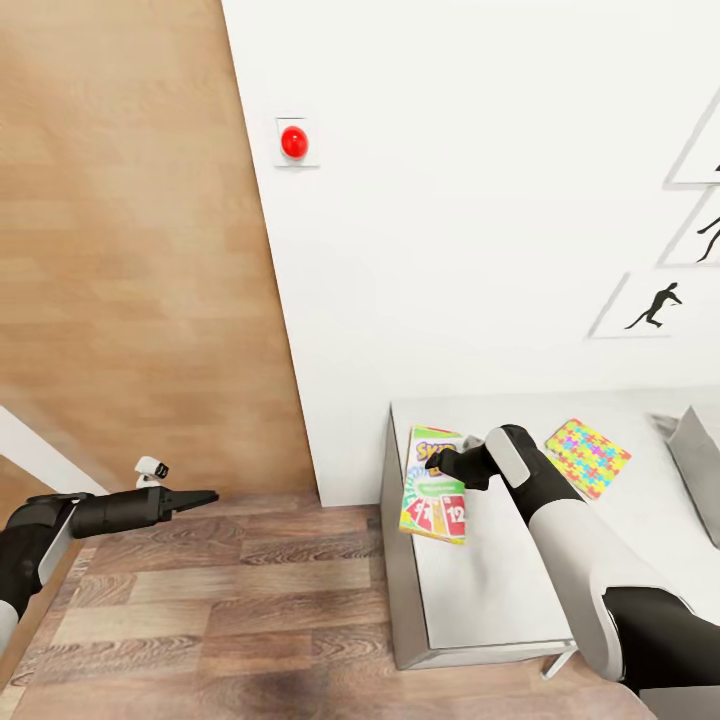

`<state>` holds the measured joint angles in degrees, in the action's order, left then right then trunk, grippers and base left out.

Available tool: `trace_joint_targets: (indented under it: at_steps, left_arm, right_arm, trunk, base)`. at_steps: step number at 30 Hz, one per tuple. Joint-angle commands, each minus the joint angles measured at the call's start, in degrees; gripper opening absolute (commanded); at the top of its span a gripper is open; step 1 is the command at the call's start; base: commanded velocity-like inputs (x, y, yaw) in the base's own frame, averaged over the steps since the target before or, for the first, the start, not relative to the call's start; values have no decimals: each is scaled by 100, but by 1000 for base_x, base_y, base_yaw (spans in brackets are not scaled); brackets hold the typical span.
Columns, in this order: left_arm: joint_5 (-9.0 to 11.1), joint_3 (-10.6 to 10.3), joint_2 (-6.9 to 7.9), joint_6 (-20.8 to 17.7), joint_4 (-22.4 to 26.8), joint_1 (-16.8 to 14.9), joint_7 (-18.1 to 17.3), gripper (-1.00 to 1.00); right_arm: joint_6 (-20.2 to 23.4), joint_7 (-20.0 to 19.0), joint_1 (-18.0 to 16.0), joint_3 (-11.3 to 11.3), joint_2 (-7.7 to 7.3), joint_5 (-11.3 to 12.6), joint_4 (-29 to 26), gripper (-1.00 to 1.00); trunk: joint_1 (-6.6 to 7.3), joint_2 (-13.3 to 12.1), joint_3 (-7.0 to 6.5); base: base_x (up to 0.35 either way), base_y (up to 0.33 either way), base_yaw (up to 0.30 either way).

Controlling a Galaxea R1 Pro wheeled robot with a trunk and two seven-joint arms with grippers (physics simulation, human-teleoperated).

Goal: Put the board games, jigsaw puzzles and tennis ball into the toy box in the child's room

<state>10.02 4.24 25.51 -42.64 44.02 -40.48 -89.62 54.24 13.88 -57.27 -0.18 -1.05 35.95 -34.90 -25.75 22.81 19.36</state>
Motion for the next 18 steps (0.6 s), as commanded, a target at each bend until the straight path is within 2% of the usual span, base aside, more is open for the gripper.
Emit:
trace_joint_targets:
  at_steps: [1, 9, 18]
  left_arm:
    - [0, -3, 0, -61, 1, -3, -21, 100]
    - [0, -3, 0, -61, 1, -3, -21, 100]
    - [2, -3, 1, -61, 1, -3, -27, 100]
  right_arm:
    - [16, 53, -4, -2, 0, 61, -5, 100]
    - [16, 53, -4, -5, 0, 61, -7, 100]
    - [16, 53, -4, -7, -2, 61, -6, 100]
  trunk:
    - [-3, 11, 10]
    - [-3, 11, 10]
    - [-3, 11, 10]
  base:
    - [0, 7, 0]
    - [0, 112, 0]
    - [0, 16, 0]
